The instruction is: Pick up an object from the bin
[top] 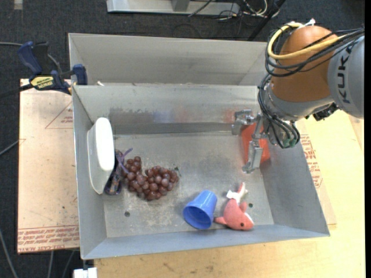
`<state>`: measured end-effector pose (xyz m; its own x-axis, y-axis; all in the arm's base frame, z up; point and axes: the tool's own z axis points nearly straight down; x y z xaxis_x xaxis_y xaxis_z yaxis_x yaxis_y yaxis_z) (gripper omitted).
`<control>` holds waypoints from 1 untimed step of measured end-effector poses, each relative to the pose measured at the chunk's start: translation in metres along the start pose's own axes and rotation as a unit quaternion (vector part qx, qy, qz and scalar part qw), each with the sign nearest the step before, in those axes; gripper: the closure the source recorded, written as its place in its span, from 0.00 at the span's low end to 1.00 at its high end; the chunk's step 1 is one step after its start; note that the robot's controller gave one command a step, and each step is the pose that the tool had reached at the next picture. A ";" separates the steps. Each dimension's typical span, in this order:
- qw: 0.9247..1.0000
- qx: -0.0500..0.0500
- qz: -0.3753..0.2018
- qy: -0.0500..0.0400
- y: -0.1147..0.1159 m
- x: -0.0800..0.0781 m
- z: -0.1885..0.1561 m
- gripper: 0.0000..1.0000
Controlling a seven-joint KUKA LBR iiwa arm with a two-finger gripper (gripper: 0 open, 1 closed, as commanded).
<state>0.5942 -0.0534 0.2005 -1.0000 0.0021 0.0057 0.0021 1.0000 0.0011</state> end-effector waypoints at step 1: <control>1.000 0.000 -0.001 -0.004 0.000 -0.001 -0.005 0.00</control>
Offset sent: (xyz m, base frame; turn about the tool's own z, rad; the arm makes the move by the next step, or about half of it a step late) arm -0.0768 -0.0134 -0.1305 -0.3606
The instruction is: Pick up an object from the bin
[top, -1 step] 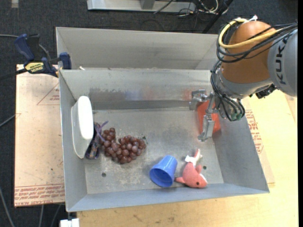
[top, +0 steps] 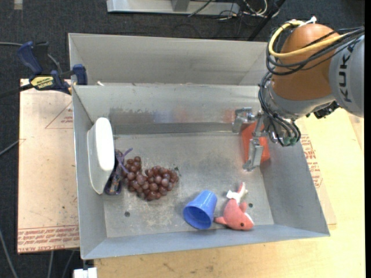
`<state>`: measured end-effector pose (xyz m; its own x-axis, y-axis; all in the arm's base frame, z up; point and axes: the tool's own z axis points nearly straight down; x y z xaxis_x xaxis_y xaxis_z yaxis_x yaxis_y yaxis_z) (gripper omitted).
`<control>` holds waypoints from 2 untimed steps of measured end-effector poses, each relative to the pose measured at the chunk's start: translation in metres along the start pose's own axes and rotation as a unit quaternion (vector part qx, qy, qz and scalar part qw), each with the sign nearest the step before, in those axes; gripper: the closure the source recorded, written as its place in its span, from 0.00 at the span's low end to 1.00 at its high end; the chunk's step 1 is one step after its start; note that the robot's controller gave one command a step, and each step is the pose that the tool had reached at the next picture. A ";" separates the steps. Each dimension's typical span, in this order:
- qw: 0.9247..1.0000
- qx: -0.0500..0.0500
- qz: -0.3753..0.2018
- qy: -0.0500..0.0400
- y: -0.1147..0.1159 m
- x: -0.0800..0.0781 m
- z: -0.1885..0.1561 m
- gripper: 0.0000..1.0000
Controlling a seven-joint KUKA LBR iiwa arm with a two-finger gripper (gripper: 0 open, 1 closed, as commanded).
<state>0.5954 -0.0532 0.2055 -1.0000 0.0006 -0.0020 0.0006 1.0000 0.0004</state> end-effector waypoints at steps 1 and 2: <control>0.998 0.000 -0.062 0.000 -0.004 0.026 0.046 0.00; 0.994 -0.001 -0.114 0.001 -0.011 0.077 0.054 0.00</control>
Offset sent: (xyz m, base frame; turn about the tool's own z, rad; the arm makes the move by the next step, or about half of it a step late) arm -0.0762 -0.0128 -0.0533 -0.2292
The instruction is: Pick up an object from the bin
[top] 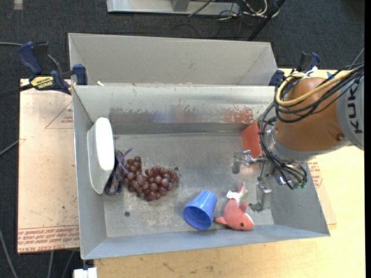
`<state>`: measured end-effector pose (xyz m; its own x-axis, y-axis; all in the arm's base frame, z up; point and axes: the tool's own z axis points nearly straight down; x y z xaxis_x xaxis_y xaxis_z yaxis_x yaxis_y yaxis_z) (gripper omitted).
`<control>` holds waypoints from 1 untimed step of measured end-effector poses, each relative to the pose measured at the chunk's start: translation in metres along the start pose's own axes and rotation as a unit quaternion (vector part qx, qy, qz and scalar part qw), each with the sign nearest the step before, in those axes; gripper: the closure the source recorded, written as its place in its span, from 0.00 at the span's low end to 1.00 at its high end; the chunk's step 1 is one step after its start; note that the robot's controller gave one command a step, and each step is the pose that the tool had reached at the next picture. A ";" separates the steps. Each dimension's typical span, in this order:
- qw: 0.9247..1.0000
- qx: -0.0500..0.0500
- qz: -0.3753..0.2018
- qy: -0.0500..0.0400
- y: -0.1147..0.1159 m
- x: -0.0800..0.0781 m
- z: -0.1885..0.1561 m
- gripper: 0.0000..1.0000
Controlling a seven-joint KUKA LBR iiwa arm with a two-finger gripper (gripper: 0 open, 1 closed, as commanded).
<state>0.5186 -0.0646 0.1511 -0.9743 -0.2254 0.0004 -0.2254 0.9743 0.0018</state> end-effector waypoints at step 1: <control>0.993 0.000 -0.120 -0.002 0.009 0.022 0.023 0.00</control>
Offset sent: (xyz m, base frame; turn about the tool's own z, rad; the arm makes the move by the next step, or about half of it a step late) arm -0.0382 0.0148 -0.0811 -0.5061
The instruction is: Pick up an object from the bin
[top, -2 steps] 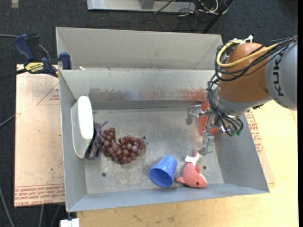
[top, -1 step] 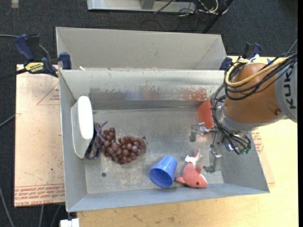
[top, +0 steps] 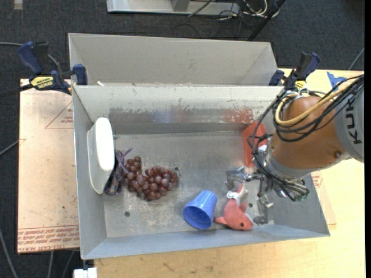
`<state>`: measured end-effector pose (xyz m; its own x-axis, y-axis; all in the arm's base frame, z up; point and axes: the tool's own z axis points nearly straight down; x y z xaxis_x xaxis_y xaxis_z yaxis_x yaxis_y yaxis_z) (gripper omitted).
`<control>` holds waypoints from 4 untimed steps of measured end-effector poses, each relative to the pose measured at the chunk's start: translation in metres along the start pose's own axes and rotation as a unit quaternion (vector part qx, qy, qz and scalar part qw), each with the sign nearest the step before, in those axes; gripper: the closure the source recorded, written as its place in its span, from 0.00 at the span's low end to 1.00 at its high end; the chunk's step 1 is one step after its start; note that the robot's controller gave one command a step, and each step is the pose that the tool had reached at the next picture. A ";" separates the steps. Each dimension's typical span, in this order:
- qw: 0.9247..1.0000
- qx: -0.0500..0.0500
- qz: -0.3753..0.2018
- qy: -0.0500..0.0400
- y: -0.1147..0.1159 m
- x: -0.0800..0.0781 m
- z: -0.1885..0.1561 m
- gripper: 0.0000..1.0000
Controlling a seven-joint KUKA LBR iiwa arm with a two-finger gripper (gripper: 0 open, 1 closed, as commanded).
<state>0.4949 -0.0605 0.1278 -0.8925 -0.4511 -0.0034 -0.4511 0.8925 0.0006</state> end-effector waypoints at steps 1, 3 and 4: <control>0.991 0.004 -0.133 -0.006 0.014 0.004 0.058 0.00; 0.957 0.000 -0.290 -0.001 0.003 -0.006 0.058 1.00; 0.957 -0.003 -0.290 0.001 0.004 -0.005 0.054 1.00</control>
Offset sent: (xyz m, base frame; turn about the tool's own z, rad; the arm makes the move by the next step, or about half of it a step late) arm 0.0042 0.0046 -0.0578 -0.5910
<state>0.4980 -0.0545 0.0735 -0.4923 -0.8704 -0.0032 -0.8704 0.4923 0.0041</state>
